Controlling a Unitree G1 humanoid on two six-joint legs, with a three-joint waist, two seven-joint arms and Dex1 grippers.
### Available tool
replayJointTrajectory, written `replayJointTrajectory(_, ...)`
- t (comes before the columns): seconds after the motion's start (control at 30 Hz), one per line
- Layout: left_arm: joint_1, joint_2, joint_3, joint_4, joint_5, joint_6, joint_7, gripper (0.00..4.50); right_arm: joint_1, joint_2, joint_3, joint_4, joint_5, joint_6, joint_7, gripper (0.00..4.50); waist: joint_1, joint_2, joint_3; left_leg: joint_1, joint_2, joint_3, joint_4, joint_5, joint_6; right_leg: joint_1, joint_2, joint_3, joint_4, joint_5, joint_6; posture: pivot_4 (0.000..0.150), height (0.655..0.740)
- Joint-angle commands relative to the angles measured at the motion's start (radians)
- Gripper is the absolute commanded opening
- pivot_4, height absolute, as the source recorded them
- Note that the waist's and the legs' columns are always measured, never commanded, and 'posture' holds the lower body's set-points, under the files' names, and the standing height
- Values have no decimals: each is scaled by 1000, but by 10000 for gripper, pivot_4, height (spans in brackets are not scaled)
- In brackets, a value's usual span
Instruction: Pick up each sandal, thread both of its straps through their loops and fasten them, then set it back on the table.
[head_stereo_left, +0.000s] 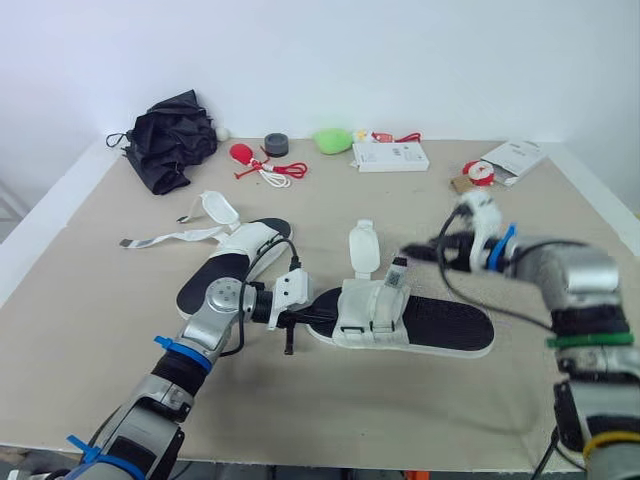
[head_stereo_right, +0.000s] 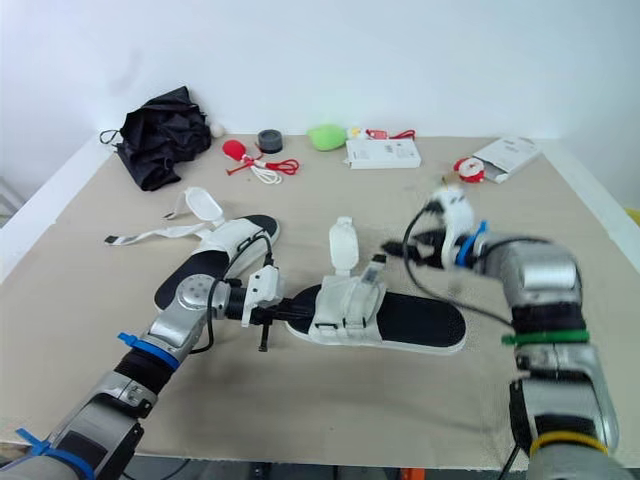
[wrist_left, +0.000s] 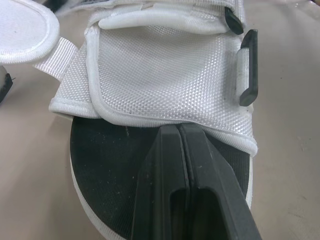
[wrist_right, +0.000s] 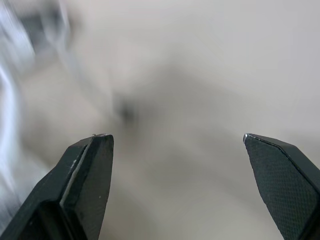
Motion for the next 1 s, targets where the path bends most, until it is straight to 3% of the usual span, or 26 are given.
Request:
replayJointTrajectory(0.03,68,9,-93,124,108,50,-3,0,-32,-5,-19,-27,52,24,82,44672,0,-2,-1,0,0,0,0,-1,0,1,0,-1,0,0,0,1500,7400)
replayJointTrajectory(0.3,74,12,-88,119,107,52,2,0,59,25,78,-170,78,78,153,44672,1,-2,-1,-1,0,0,0,-1,0,3,-2,0,0,4,-1,1500,7400)
replayJointTrajectory(0.6,77,19,-84,113,105,56,5,0,46,102,121,-169,79,98,152,44672,0,-2,-1,0,0,1,1,-1,1,1,-2,1,0,0,0,1500,7400)
replayJointTrajectory(0.8,81,26,-84,104,103,61,5,0,-20,199,132,-89,67,75,144,44672,0,-1,-1,1,1,0,1,-1,1,0,1,1,0,1,-1,1500,7400)
replayJointTrajectory(1.0,89,33,-79,92,101,67,9,0,-123,299,111,112,38,-23,120,44672,-3,-1,-1,2,1,2,0,-1,0,0,0,2,0,3,-3,1500,7400)
